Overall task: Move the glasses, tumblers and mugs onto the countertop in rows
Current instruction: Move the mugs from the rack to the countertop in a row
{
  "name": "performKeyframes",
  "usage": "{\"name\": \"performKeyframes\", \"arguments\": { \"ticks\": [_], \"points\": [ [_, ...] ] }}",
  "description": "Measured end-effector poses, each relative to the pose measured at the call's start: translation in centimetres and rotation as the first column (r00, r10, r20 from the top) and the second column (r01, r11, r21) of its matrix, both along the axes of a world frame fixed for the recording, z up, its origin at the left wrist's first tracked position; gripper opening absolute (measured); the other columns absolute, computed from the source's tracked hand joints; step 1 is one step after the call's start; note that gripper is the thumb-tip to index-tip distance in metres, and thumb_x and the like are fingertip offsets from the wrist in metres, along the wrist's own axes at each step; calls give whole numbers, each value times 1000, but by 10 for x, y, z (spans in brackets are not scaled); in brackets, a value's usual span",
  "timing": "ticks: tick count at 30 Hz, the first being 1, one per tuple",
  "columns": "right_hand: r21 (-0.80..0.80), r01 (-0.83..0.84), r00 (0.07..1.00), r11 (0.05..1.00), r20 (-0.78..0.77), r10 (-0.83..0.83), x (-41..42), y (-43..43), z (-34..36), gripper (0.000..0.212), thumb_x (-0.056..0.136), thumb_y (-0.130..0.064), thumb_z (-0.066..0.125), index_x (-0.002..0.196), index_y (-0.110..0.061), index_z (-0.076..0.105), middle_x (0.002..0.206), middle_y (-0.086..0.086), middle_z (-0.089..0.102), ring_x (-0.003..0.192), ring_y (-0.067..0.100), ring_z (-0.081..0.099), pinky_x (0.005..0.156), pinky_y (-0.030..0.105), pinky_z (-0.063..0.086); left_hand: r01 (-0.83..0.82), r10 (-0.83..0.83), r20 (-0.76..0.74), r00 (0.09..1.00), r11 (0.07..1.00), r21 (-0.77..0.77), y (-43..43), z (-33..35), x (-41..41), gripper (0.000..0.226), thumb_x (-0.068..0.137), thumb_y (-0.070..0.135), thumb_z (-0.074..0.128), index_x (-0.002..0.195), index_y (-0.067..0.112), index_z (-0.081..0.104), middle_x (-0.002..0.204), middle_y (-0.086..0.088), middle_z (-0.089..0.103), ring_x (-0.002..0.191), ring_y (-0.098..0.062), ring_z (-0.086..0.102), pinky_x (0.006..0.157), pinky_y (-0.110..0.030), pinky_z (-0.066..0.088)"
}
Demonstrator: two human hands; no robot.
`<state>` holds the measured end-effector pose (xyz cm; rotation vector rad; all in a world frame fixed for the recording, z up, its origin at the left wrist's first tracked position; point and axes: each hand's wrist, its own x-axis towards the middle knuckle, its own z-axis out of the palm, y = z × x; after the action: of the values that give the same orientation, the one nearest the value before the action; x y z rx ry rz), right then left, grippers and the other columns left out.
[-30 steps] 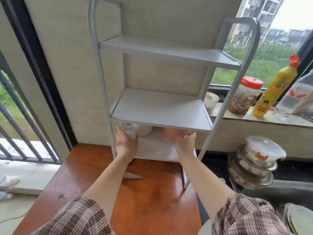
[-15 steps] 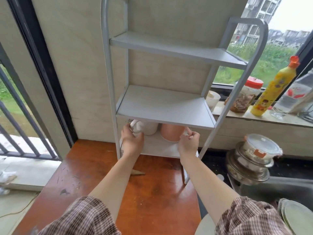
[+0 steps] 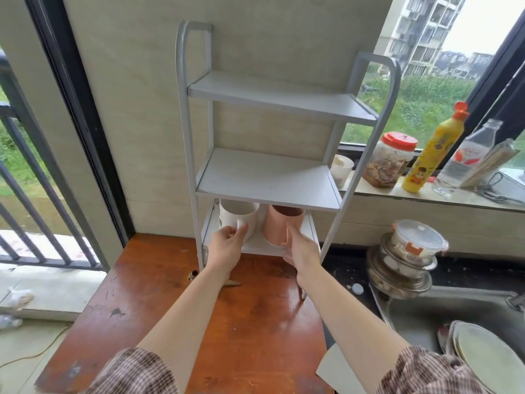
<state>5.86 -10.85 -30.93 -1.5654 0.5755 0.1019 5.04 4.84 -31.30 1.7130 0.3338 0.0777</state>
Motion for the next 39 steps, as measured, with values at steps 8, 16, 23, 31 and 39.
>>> {"name": "performKeyframes", "arguments": {
  "ticks": [8, 16, 23, 31, 39],
  "points": [
    [22, -80, 995, 997, -61, 81, -17, -13, 4, 47, 83, -64, 56, 98, -19, 63, 109, 2, 65, 88, 19, 63, 95, 39, 52, 4, -5, -60, 998, 1000, -17, 0, -2, -18, 41, 93, 51, 43, 105, 17, 61, 99, 2, 64, 102, -20, 57, 88, -35, 44],
    [45, -184, 982, 982, 52, 182, -45, -40, 4, 32, 91, -44, 60, 88, -13, 65, 98, 6, 67, 92, 18, 66, 89, 30, 54, -26, 26, 43, 999, 1000, -7, -7, -4, -32, 30, 95, 36, 49, 82, 17, 67, 82, -1, 72, 84, -18, 61, 73, -29, 46],
    [99, -245, 969, 965, 57, 240, -93, -86, 9, 37, 88, -39, 65, 88, -2, 64, 87, 15, 60, 82, 23, 62, 90, 36, 57, -23, 37, 104, 994, 991, -130, -35, 1, -84, 34, 95, 36, 49, 75, 15, 66, 70, 6, 66, 83, -17, 60, 78, -27, 45],
    [67, -232, 973, 970, 17, 231, -185, -194, 8, 27, 92, -30, 63, 82, -5, 65, 87, 16, 66, 81, 25, 68, 88, 39, 57, 149, -139, 95, 986, 982, -114, -123, 12, -160, 38, 97, 31, 47, 69, 12, 63, 76, -4, 64, 91, -21, 57, 94, -36, 40],
    [106, -29, 1000, 994, 10, 28, -319, -352, 4, 26, 93, -26, 61, 95, 0, 62, 81, 15, 63, 82, 27, 64, 88, 41, 54, 367, -370, 26, 929, 910, -190, -287, -6, -249, 28, 97, 21, 49, 78, 7, 63, 71, -10, 61, 75, -22, 55, 81, -37, 44]
  ]
}}
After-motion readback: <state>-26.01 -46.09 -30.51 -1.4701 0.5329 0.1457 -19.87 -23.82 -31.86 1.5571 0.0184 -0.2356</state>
